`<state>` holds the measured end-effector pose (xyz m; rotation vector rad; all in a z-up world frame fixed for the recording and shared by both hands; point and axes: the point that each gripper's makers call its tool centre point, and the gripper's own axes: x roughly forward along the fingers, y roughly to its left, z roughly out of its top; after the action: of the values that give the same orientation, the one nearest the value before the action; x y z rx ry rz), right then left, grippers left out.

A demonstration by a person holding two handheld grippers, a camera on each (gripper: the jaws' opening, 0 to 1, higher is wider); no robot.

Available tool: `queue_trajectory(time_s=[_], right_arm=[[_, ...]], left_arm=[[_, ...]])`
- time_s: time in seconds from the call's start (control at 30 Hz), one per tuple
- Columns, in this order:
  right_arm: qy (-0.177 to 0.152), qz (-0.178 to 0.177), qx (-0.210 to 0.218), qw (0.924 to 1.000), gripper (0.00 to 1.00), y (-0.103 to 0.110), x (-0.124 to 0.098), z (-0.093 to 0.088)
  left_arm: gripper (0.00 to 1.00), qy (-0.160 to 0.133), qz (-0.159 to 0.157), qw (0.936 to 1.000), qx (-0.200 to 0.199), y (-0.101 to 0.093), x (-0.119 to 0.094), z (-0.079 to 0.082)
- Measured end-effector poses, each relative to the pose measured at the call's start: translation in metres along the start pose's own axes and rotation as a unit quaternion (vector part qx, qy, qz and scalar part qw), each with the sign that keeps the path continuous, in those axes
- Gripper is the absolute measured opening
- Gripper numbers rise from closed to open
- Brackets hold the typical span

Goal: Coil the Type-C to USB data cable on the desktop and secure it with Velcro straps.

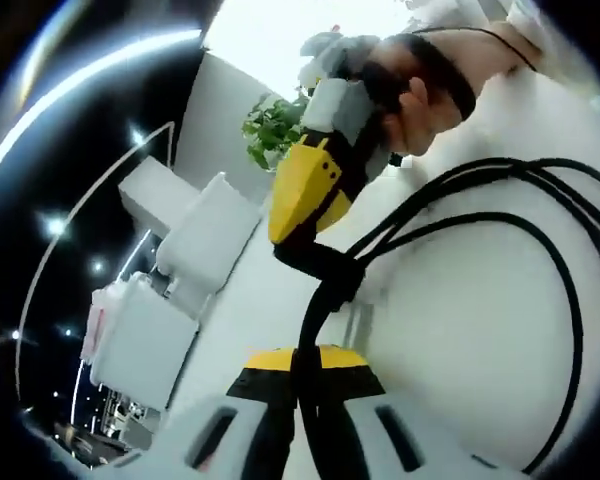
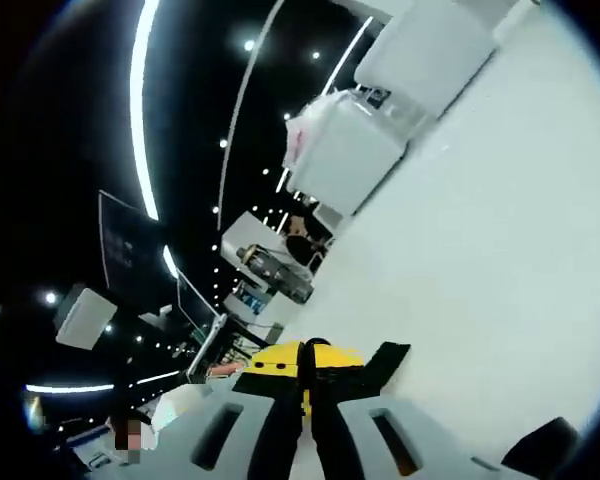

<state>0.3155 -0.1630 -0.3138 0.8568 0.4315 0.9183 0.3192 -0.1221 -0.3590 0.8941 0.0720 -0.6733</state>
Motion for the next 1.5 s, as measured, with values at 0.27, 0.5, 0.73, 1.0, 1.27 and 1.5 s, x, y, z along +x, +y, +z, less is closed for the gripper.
queue_trajectory(time_s=[0.27,0.5,0.73,1.0,1.27,1.5], right_arm=[[-0.044,0.12,-0.119,0.9846,0.02,0.067,-0.01,0.023],[-0.101,0.135,-0.237,0.9567,0.01,0.093,-0.028,0.042],[-0.081,0.107,-0.313,0.9402,0.01,0.08,-0.023,0.044],[-0.032,0.058,-0.357,0.9317,0.01,0.041,-0.012,0.04],[0.045,0.012,-0.367,0.9289,0.01,0.003,0.0,0.011],[0.061,0.01,-0.312,0.9482,0.01,-0.009,0.001,0.007]], left_arm=[[0.07,-0.021,0.003,0.9945,-0.102,0.015,-0.008,0.002],[0.07,-0.031,0.015,0.9983,-0.047,0.013,-0.009,0.01],[0.07,-0.134,-0.094,0.9549,-0.248,0.008,-0.025,0.043],[0.07,-0.191,-0.171,0.878,-0.404,0.015,-0.036,0.05],[0.07,-0.21,-0.22,0.7773,-0.55,0.026,-0.039,0.048],[0.07,-0.183,-0.197,0.8275,-0.493,0.018,-0.032,0.038]])
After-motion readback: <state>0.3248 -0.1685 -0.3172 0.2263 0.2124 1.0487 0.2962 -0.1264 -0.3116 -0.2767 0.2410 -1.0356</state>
